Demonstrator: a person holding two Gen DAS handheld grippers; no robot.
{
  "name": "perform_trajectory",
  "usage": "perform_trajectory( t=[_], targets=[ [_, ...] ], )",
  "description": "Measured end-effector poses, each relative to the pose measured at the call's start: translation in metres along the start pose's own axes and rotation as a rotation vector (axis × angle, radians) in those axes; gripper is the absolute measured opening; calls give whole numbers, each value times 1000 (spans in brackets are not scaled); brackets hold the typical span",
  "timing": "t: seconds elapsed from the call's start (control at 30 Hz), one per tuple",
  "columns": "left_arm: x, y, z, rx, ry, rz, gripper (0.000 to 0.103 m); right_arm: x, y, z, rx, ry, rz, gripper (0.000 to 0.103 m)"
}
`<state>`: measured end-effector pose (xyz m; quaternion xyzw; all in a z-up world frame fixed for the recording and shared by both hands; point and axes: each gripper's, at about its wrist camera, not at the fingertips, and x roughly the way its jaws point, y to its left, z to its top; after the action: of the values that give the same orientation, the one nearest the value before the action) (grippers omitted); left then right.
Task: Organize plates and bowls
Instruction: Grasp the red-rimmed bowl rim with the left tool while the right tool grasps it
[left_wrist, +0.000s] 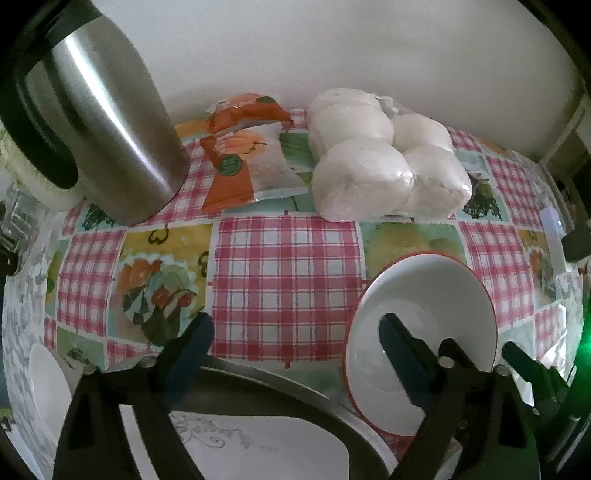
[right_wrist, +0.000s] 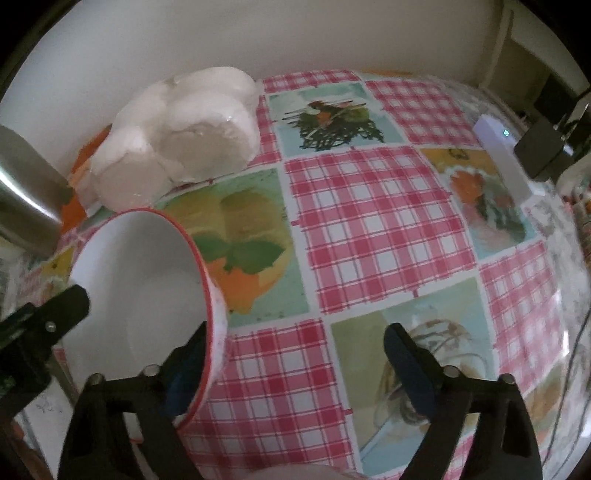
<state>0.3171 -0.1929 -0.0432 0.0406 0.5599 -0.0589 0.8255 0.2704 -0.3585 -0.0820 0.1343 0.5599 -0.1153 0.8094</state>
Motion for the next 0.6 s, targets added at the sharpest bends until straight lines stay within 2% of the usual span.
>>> perform_trajectory(
  t=[0.07,0.1,0.17,0.23,0.37,0.47,0.57,0.6],
  targets=[
    [2,-2,0,9,8,1,78,2,-6,0,26,20,90,75],
    [2,-2,0,16,9,5,76,0,-6,0,26,12,105,73],
    [3,-4,-1,29,12,4,73,-2,-4,0,18,10,130,54],
    [5,-5,-1,43,14,6,67,-2,-3,0,19,27,164,47],
    [7,-6,-3,55,22,-19,56,-2,8,-2,-11,18,111,46],
    [11,-14,-4,74,34,-44,40,-2,14,-6,-30,10,67,46],
    [13,-23,-6,105,38,-43,29,-3,15,-6,-27,12,72,45],
    [15,-25,-7,112,43,-57,21,-3,14,-6,-23,13,78,44]
  ],
)
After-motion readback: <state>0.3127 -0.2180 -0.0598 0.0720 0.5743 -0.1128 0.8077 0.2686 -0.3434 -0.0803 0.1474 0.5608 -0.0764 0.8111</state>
